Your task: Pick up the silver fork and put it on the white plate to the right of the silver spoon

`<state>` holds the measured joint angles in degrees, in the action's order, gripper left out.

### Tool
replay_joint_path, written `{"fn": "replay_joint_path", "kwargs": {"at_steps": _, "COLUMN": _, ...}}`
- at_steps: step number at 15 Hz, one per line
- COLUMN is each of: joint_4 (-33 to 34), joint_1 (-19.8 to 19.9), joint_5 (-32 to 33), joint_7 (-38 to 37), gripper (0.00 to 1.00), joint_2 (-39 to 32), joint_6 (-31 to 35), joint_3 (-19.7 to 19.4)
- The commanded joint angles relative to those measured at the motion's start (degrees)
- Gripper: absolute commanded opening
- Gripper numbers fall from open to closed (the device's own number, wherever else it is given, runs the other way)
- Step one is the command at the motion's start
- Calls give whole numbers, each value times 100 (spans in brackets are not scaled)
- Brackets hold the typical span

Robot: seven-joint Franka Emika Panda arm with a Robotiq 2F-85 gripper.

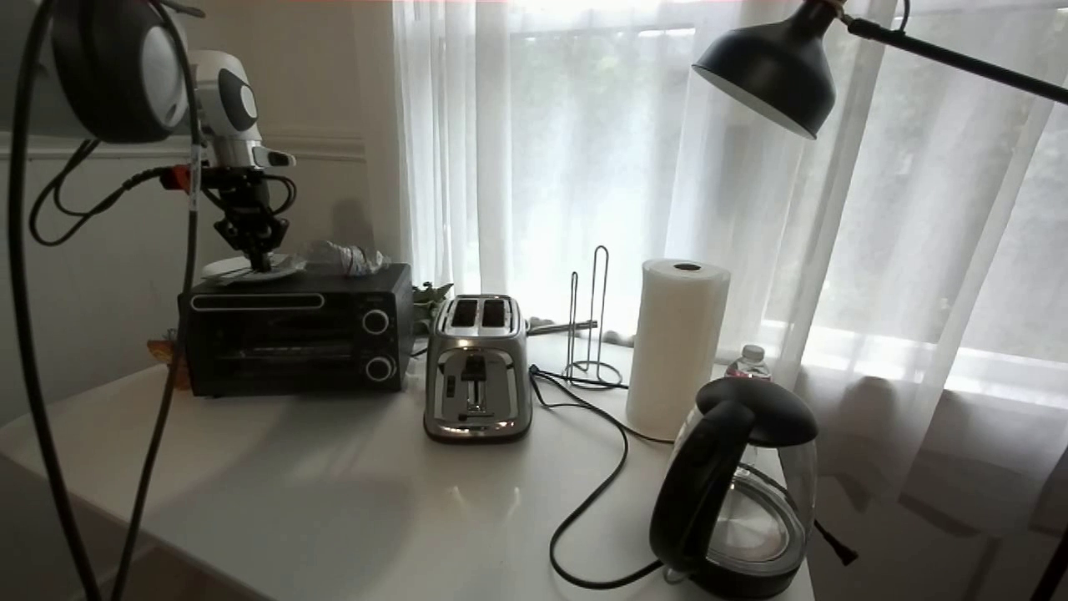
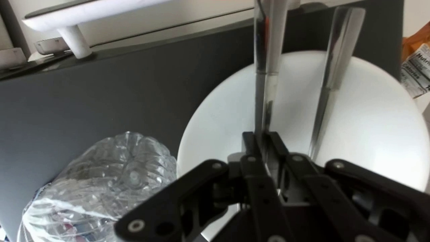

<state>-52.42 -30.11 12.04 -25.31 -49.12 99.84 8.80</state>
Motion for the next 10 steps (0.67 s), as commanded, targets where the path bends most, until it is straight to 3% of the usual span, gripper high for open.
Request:
{"fn": "replay_joint_path", "kwargs": {"at_steps": 1, "joint_4": 472, "joint_1": -43, "joint_5": -26, "joint_7": 105, "gripper": 14, "joint_2": -240, "joint_6": -282, "joint_3": 28}}
{"fn": "replay_joint_path", "kwargs": {"at_steps": 2, "joint_4": 503, "joint_1": -42, "joint_5": -28, "joint_7": 112, "gripper": 13, "joint_2": -255, "joint_6": -300, "joint_3": 33}}
{"fn": "replay_joint_path", "kwargs": {"at_steps": 3, "joint_4": 534, "joint_1": -45, "joint_5": -27, "joint_7": 118, "gripper": 19, "joint_2": -271, "joint_6": -327, "joint_3": 39}}
{"fn": "replay_joint_path", "kwargs": {"at_steps": 6, "joint_4": 642, "joint_1": -67, "joint_5": -6, "joint_7": 131, "gripper": 45, "joint_2": -319, "joint_6": -402, "joint_3": 43}}
{"fn": "replay_joint_path", "kwargs": {"at_steps": 10, "joint_4": 709, "joint_1": -137, "joint_5": 78, "joint_7": 129, "gripper": 59, "joint_2": -260, "joint_6": -484, "joint_3": 3}}
